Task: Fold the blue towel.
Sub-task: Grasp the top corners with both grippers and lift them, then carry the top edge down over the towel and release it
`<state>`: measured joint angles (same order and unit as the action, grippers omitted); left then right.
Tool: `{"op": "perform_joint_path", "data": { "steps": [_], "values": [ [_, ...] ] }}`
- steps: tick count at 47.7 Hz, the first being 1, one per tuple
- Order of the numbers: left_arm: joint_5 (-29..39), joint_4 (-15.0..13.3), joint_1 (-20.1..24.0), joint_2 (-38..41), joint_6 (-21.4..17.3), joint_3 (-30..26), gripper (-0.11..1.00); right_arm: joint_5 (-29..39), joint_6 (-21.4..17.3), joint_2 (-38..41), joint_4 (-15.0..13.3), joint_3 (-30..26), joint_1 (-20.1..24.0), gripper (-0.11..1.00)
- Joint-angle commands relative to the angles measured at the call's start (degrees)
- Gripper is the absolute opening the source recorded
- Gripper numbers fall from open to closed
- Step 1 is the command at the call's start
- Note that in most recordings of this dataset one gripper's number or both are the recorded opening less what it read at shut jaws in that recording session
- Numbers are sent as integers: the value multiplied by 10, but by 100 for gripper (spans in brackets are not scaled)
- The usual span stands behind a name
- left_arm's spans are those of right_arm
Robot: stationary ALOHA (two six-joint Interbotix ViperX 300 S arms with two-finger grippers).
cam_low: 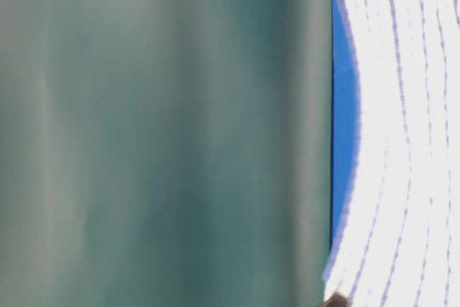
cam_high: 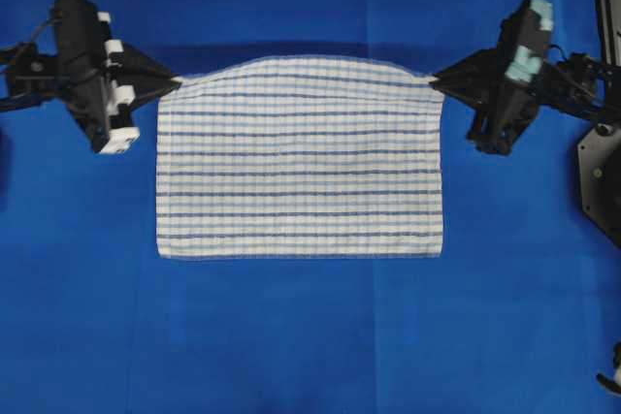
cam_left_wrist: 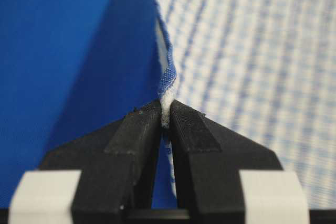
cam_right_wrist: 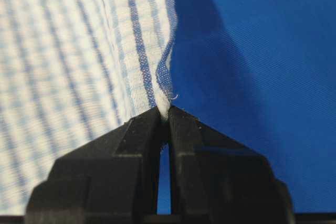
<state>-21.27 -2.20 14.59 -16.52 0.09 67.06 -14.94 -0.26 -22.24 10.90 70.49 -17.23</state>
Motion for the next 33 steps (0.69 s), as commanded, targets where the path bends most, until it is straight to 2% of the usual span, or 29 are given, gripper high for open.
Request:
{"op": "perform_joint_path", "data": {
  "steps": [1, 6, 17, 24, 33],
  "values": [
    [4, -1, -23, -39, 2, 4, 4, 10, 0, -44, 12, 6, 20, 7],
    [3, -1, -56, -68, 6, 17, 4, 29, 0, -87, 30, 20, 43, 7],
    [-2, -1, -129, -88, 44, 33, 4, 66, 0, -148, 68, 33, 104, 7],
    [-3, -1, -172, -88, 60, 34, 4, 74, -1, -155, 89, 34, 145, 7],
    [-15, -2, -213, -81, 62, 33, 4, 67, 0, -145, 115, 34, 192, 7]
  ]
}}
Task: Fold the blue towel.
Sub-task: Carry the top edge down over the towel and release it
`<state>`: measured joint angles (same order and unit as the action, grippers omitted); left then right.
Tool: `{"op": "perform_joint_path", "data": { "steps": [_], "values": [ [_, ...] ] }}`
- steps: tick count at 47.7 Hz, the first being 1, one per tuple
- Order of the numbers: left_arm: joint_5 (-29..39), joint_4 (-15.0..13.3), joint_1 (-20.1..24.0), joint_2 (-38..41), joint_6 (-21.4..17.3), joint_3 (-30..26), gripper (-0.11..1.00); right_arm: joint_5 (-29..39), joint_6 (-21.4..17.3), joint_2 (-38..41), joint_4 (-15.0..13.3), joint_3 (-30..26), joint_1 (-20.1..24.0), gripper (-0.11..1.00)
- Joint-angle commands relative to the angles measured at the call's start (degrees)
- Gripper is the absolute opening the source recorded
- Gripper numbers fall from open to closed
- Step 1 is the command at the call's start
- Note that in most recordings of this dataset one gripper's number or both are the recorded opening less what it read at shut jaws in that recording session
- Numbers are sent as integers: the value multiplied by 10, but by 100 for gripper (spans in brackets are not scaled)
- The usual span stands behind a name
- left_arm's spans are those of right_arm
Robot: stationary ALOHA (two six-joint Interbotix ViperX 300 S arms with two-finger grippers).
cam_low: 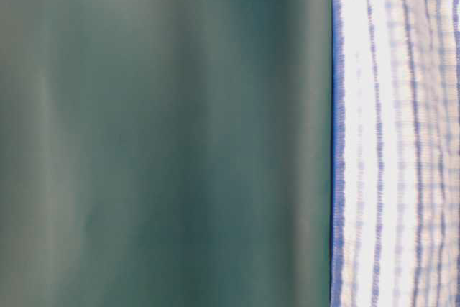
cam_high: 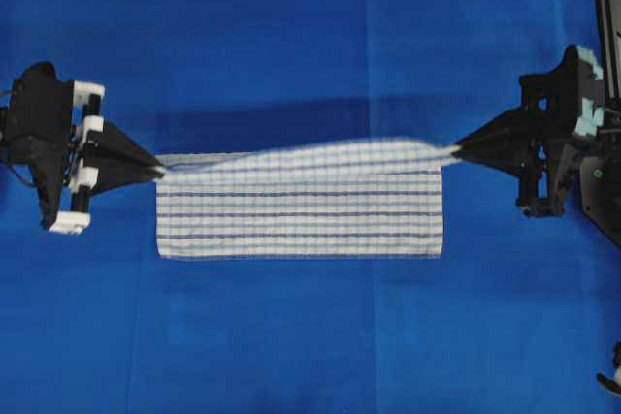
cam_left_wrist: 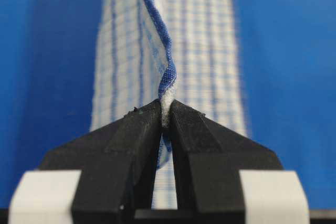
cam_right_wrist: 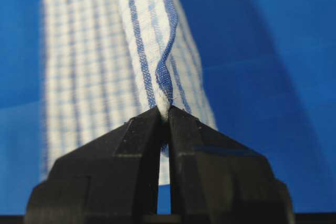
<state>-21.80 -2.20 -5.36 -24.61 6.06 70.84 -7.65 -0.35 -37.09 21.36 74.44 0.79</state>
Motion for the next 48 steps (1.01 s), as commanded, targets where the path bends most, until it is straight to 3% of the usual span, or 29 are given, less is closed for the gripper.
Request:
{"op": "perform_joint_path", "data": {
  "steps": [1, 15, 31, 38, 43, 48],
  "values": [
    [-12, -1, -17, 2, 2, -6, 4, -8, 0, 6, 13, -4, 15, 7],
    [-20, -1, -51, 39, 3, -8, 4, -42, 1, 66, 37, -15, 54, 7],
    [-20, -1, -62, 58, 3, -11, 4, -59, 1, 136, 76, -40, 109, 7],
    [-20, -3, -62, 68, 15, -17, 4, -60, 1, 156, 79, -50, 116, 8],
    [-20, -3, -62, 73, 33, -19, 4, -58, 1, 165, 79, -56, 116, 14],
    [-20, -3, -62, 74, 53, -20, 11, -57, 1, 169, 79, -58, 119, 33]
  ]
}}
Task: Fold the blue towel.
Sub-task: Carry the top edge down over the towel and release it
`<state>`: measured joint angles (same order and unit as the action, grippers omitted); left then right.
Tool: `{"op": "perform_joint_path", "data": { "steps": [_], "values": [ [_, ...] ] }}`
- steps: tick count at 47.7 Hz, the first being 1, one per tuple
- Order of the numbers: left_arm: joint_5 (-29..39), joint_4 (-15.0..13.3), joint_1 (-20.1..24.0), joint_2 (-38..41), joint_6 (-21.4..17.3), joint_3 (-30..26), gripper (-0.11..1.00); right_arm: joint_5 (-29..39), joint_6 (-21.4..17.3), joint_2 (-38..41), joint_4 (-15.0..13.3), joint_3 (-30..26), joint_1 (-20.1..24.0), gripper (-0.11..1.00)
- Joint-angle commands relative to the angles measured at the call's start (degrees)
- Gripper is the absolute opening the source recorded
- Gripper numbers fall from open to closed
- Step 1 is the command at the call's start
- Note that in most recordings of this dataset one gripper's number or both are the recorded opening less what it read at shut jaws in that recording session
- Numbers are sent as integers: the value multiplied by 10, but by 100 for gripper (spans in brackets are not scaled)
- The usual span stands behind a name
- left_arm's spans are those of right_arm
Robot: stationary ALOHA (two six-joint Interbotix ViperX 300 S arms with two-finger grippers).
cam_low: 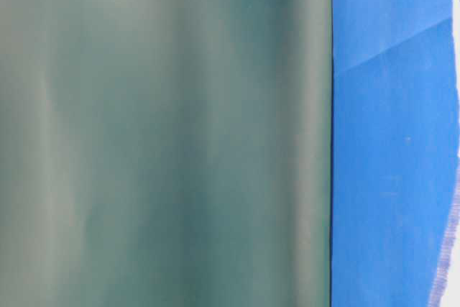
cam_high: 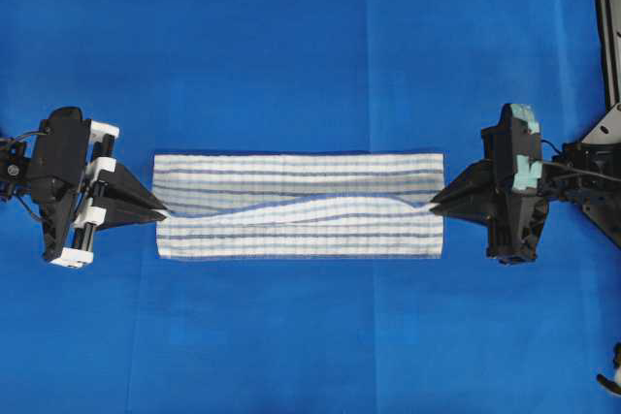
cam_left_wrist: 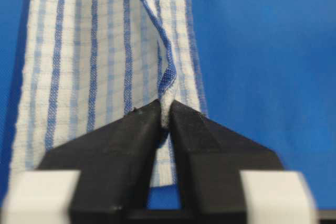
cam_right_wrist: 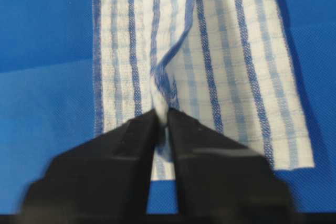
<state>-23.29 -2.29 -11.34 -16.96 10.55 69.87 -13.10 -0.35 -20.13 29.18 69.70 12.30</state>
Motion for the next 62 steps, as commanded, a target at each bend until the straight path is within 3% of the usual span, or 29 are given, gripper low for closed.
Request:
{"op": "perform_joint_path", "data": {
  "steps": [1, 9, 12, 14, 28, 40, 45, 53, 62],
  "values": [
    [-4, -2, -3, -3, 11, -11, 16, -4, 1, -1, 1, -11, 4, 39],
    [-1, -2, -16, -4, 17, -11, 63, -5, 2, -2, 1, -14, 31, 81],
    [-1, -2, -25, -3, 16, -11, 81, -5, 2, -2, 1, -14, 40, 89],
    [0, -1, -26, -4, 16, -11, 86, -5, 2, -3, 1, -14, 40, 91],
    [3, -2, -14, -8, 10, -14, 78, -11, 6, -4, 0, -14, 36, 87],
    [36, 2, 83, 1, 2, -43, 78, -18, 28, -4, -2, -17, -66, 87],
    [79, 1, 113, 4, -23, -62, 78, -15, 49, -4, -3, -18, -99, 87],
    [136, 2, 133, 25, -53, -81, 78, -15, 63, 9, -3, -22, -119, 86],
    [138, 1, 136, 75, -57, -102, 76, -18, 65, 64, -2, -33, -122, 86]
  ]
}}
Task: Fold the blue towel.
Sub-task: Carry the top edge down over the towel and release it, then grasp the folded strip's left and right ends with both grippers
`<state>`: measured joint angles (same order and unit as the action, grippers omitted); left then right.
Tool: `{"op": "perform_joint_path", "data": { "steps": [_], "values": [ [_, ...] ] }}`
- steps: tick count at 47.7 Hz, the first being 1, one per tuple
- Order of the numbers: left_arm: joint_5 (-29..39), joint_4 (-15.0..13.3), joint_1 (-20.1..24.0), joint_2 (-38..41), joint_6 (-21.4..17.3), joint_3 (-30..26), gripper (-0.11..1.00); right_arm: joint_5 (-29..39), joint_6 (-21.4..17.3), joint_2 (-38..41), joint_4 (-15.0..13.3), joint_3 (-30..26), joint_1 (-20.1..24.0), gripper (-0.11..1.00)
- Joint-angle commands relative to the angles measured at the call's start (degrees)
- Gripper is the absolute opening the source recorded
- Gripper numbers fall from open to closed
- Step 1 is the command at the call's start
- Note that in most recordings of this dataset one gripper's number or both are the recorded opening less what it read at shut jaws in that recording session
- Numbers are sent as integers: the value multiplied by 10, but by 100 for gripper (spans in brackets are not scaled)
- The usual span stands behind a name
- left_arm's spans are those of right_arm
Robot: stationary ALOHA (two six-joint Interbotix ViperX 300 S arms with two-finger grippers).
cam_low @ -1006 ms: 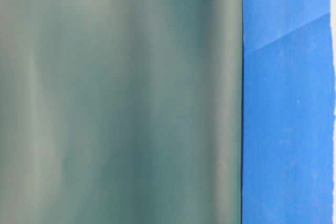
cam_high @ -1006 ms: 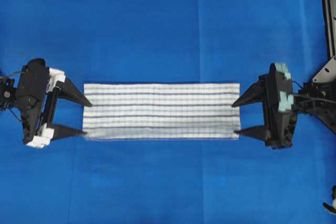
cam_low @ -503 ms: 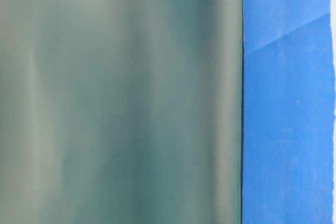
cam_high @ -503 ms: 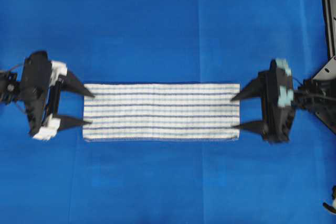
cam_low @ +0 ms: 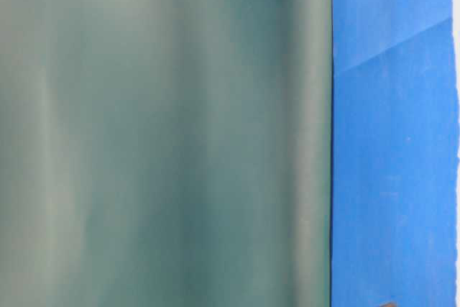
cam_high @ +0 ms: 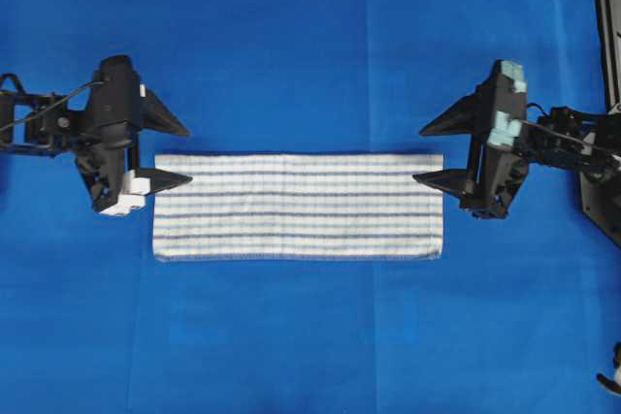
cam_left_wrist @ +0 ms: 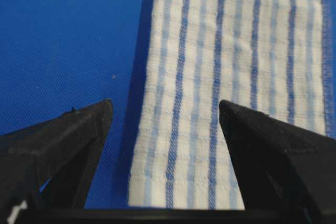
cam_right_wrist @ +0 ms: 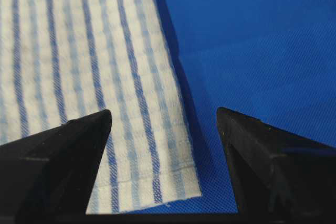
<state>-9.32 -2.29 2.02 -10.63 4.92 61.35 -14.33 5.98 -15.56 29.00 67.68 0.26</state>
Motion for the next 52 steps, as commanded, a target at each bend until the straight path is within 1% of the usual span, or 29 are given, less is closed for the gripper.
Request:
{"op": "perform_joint_path", "data": {
  "steps": [1, 9, 11, 14, 17, 19, 22, 25, 27, 30, 32, 45, 48, 52],
  "values": [
    [-2, 2, 3, 18, -1, -18, 76, -5, 2, 25, 0, -14, -2, 86],
    [-2, 1, 2, 63, 3, -20, 73, -6, 1, 82, 2, -29, -2, 85],
    [-2, 1, 3, 71, 4, -22, 71, -6, 1, 91, 1, -33, -2, 83],
    [-2, 1, 3, 80, 7, -25, 65, -6, 1, 98, 1, -36, -2, 77],
    [-2, 1, 0, 83, 9, -26, 56, -6, 1, 99, 2, -35, -2, 65],
    [-1, 1, -1, 84, 9, -27, 47, -5, 1, 98, 2, -34, -2, 56],
    [-1, 1, -3, 84, 9, -27, 33, -4, 1, 98, 2, -34, -2, 39],
    [2, 1, -5, 84, 9, -27, 24, -3, 1, 98, 2, -34, -1, 23],
    [4, 1, -9, 83, 9, -28, 15, -3, 1, 98, 2, -35, 0, 13],
    [4, 1, -15, 83, 8, -28, 5, -3, 1, 98, 1, -35, 1, 5],
    [4, 1, -18, 83, 8, -28, 3, -3, 1, 98, 2, -36, 2, 3],
    [6, 0, -23, 81, 10, -31, 3, 3, -1, 89, 2, -37, 3, 3],
    [16, 0, -23, 73, 10, -34, 3, 11, 0, 77, 1, -37, 3, 3],
    [47, 0, -23, 56, 10, -46, 3, 21, 0, 54, 1, -37, 3, 3]
  ]
}}
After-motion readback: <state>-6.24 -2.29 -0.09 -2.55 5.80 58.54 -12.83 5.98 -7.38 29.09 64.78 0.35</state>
